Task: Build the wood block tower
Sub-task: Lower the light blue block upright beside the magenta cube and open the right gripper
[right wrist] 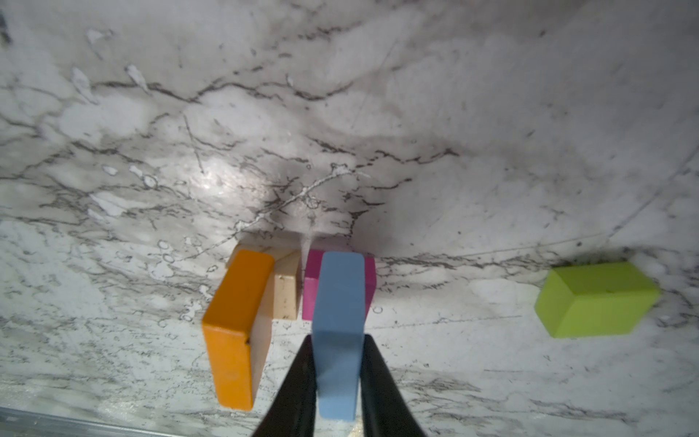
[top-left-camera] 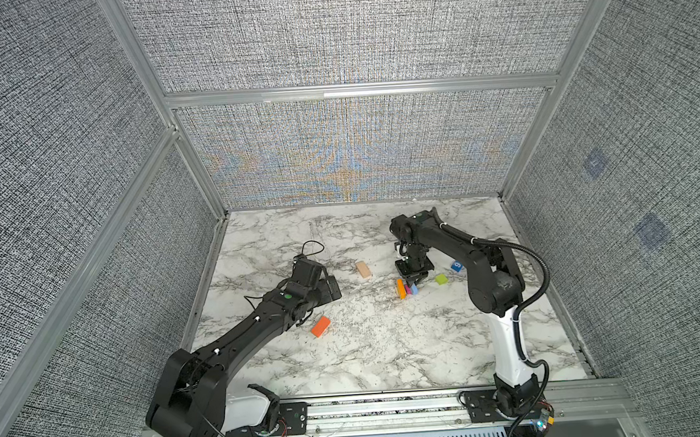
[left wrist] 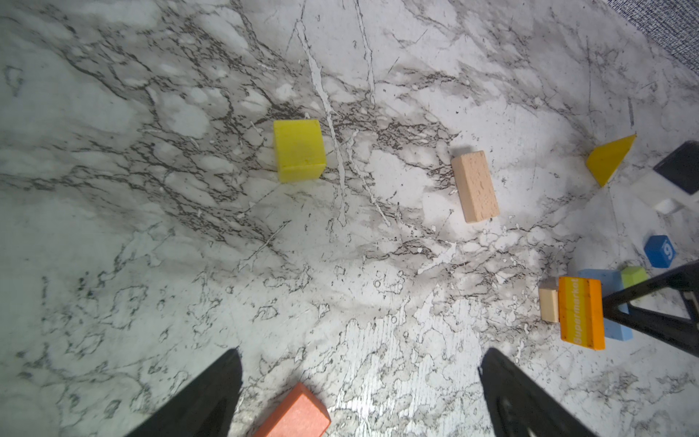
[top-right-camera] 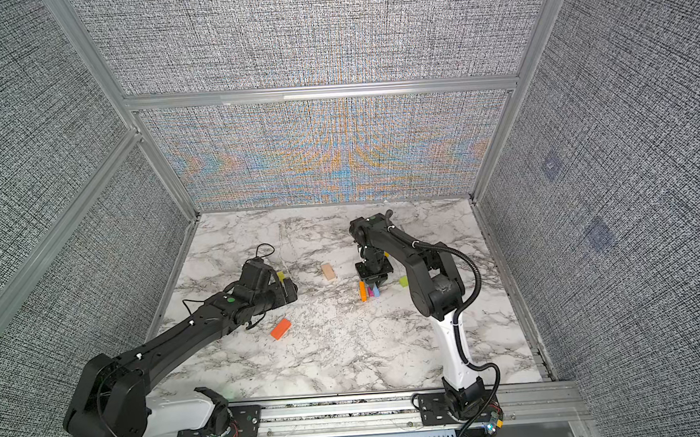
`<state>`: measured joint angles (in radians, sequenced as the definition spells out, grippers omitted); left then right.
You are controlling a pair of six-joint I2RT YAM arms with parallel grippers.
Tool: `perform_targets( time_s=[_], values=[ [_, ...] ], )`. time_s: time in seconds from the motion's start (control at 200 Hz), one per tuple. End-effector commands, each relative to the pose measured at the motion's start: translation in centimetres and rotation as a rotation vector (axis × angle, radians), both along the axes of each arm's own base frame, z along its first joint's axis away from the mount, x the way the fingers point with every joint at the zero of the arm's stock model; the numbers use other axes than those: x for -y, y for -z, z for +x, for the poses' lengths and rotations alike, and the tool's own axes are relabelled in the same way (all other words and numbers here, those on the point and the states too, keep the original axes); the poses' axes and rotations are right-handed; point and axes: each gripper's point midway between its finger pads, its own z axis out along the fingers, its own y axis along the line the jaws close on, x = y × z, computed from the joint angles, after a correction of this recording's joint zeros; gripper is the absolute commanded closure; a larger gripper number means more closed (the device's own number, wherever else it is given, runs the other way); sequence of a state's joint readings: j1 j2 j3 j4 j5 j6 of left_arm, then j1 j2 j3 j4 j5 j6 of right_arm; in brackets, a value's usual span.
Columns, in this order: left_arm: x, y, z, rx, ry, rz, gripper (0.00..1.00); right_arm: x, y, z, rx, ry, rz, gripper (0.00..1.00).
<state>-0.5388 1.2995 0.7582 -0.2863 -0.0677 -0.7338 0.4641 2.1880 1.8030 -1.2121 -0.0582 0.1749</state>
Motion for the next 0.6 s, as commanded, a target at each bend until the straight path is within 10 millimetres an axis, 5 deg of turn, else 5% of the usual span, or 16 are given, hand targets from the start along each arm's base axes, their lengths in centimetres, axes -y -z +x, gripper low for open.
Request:
perform_targets(
  time_s=[0.0,0.355,0.595],
  values=[
    [0.1,-0.2,0.1,0.011,0.002,-0.008,0.01,0.1,-0.1,-0.3,-0.015,-0.003,-0.003,0.74],
    [0.4,-0.3,0.1,0.009,0.022,-0.011,0.01,0.1,-1.0,-0.2,0.004,-0.005,0.003,0.66],
    [0.4,-0.9,-0.1,-0.01,0.06,0.019,0.01,0.3,-3.4,0.2,0.069,-0.007,0.011,0.63]
  ],
)
